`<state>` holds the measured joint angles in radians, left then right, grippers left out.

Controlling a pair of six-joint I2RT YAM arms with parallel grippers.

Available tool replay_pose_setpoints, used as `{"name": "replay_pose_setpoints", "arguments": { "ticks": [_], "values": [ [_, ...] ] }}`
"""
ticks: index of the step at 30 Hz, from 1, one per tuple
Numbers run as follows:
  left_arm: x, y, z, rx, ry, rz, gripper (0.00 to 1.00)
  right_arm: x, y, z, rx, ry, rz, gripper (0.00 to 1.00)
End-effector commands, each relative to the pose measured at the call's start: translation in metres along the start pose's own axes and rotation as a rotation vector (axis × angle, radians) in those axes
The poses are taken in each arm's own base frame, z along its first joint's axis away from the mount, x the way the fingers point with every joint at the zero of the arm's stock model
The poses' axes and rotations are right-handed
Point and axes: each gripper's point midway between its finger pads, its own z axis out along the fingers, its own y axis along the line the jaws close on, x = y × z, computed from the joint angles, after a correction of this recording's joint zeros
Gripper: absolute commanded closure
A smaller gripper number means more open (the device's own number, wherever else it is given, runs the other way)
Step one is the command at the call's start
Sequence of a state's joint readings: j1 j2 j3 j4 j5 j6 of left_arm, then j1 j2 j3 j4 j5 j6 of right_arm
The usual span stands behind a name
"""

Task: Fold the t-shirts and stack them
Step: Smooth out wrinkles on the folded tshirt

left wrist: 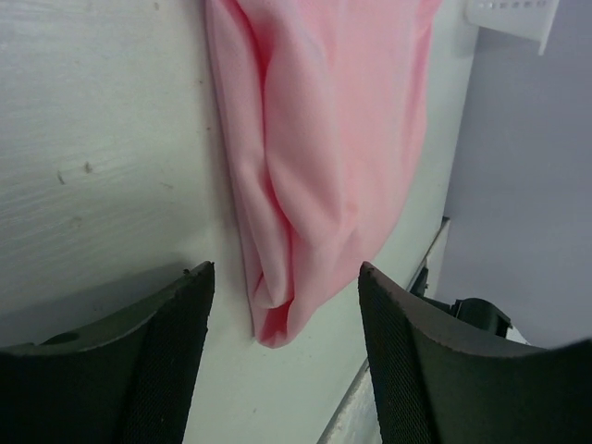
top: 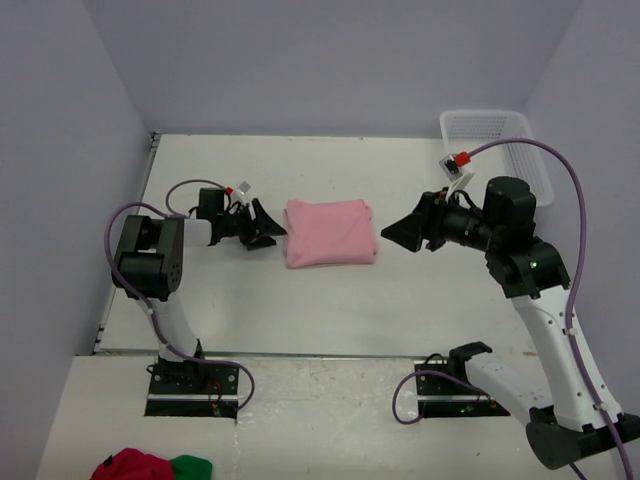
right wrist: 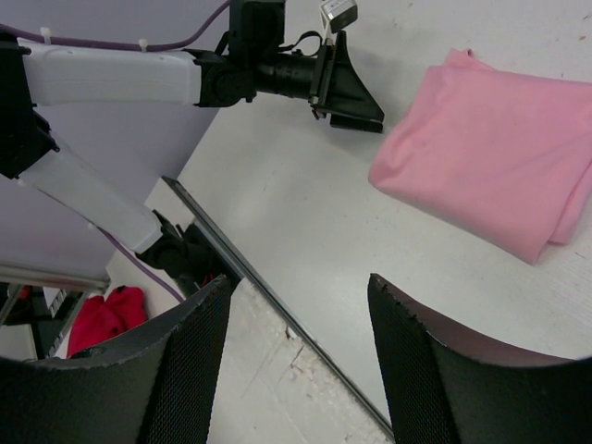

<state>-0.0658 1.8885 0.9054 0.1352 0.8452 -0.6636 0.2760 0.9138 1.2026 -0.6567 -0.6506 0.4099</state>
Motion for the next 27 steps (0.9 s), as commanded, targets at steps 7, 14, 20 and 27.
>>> {"name": "replay_pose_setpoints", "arguments": {
  "ticks": [7,14,20,27],
  "values": [
    [-0.01,-0.015,0.0,0.05,0.001,0.044,0.32,-0.005,0.012,-0.003,-0.058,-0.029,-0.055,0.37],
    [-0.009,0.001,-0.001,-0.032,0.004,0.055,0.32,-0.004,0.012,-0.001,-0.069,-0.026,-0.053,0.37],
    [-0.005,-0.004,0.003,0.027,0.026,0.037,0.31,-0.004,0.013,-0.003,-0.068,-0.036,-0.059,0.37],
    [-0.001,-0.005,0.002,0.047,0.008,0.027,0.33,0.004,0.0,0.01,-0.039,0.027,0.006,0.45]
  ]
}}
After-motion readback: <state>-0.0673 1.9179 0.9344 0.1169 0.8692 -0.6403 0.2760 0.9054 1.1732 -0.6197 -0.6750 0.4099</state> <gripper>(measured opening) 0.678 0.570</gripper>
